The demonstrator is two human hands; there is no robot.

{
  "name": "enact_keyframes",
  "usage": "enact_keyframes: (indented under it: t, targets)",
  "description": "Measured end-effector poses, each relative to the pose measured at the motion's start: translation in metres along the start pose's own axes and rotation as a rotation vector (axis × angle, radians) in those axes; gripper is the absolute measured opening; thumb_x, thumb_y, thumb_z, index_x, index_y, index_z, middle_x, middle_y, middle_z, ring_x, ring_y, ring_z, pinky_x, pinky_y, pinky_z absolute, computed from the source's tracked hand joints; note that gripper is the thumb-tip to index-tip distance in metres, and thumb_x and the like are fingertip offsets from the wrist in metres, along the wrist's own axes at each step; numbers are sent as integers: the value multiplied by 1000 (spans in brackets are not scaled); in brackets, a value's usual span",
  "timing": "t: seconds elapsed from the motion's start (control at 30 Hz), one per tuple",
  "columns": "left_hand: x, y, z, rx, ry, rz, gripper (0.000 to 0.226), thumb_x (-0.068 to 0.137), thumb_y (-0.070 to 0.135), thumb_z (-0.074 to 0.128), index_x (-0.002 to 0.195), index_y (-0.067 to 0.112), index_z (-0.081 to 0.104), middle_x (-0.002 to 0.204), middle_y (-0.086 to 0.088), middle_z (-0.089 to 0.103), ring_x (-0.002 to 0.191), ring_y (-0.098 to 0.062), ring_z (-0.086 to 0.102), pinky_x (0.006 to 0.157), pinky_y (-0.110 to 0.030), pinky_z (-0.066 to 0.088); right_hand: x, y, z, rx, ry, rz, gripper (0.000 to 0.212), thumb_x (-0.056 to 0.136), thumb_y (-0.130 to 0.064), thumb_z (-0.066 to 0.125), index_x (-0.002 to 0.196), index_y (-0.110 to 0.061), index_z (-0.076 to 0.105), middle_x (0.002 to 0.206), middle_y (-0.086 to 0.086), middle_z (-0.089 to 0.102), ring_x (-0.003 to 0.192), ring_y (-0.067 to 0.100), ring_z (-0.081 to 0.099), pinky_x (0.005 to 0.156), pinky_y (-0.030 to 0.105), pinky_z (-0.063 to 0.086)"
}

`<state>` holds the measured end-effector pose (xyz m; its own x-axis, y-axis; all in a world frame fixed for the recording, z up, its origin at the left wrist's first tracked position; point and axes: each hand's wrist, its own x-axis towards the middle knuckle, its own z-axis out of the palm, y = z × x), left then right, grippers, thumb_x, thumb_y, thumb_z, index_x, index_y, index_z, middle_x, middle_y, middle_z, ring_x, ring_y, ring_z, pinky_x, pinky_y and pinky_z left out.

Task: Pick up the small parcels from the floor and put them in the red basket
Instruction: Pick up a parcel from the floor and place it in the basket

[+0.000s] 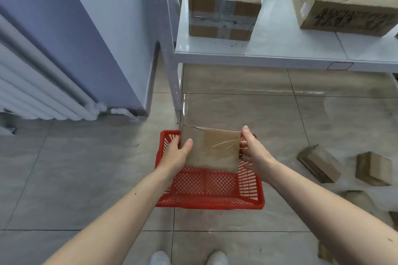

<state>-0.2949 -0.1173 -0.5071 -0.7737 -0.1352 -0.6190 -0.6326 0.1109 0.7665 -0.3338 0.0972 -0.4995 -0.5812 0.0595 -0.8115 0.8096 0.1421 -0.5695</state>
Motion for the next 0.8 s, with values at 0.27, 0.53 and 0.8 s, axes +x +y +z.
enact_keyframes:
  t: [0.27, 0.53, 0.8]
  targets:
    - [98, -102, 8, 20, 36, 13, 34, 101, 34, 43, 133, 24, 50, 123, 12, 56, 105, -6, 55, 77, -12, 41, 114, 57, 41, -43, -55, -58, 69, 93, -65, 35, 131, -12, 56, 137, 6, 56, 129, 25, 50, 108, 36, 31]
    - [203, -197, 25, 121, 57, -42, 43, 100, 36, 44, 136, 13, 49, 132, 0, 58, 115, -18, 57, 92, -29, 44, 239, 118, 76, -107, -104, -126, 58, 93, -68, 26, 117, -29, 61, 118, -7, 64, 112, 13, 54, 99, 29, 34]
    - [267, -252, 34, 287, 93, -107, 42, 93, 34, 51, 127, 9, 53, 128, -5, 55, 117, -23, 53, 104, -38, 43, 301, 157, 106, -129, -146, -138, 75, 89, -73, 26, 147, -27, 39, 151, 2, 43, 140, 25, 39, 118, 47, 26]
